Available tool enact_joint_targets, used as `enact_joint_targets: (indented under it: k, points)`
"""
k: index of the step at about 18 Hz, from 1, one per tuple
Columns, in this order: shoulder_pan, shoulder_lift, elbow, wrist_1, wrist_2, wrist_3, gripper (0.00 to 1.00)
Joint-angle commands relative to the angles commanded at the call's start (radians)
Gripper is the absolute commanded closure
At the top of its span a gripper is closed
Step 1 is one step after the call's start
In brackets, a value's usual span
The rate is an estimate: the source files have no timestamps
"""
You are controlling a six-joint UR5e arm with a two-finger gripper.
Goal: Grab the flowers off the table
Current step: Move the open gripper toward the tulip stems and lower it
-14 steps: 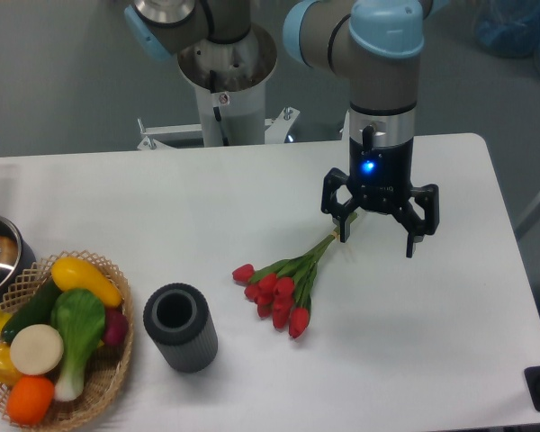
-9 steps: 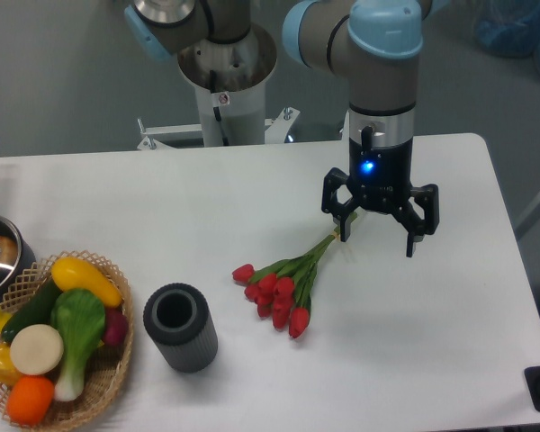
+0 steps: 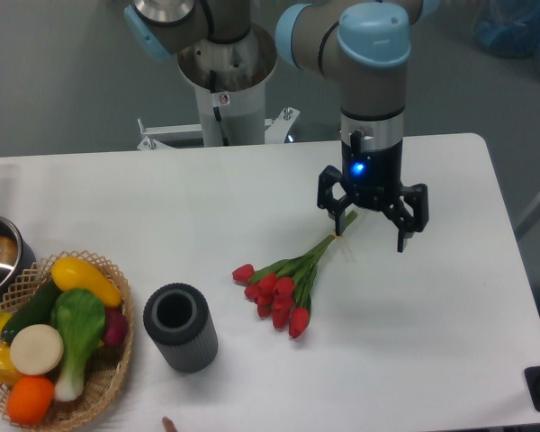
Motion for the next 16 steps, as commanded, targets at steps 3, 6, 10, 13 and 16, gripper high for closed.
enact_joint_targets:
  k: [3,6,10,13,16]
  points:
    - [-0.002,0.005,-0.044,-0.002,0.009,-0.002,0.00]
    - [-0.003,0.017,-0.104,-0.002,0.045,0.002,0.00]
    - [-0.005,0.009,-0.153,-0.006,0.055,0.003,0.00]
    - [-0.002,0.009,-0.196,-0.006,0.115,0.069,0.00]
    - [0.000,0.008,-0.230,-0.003,0.137,0.130,0.00]
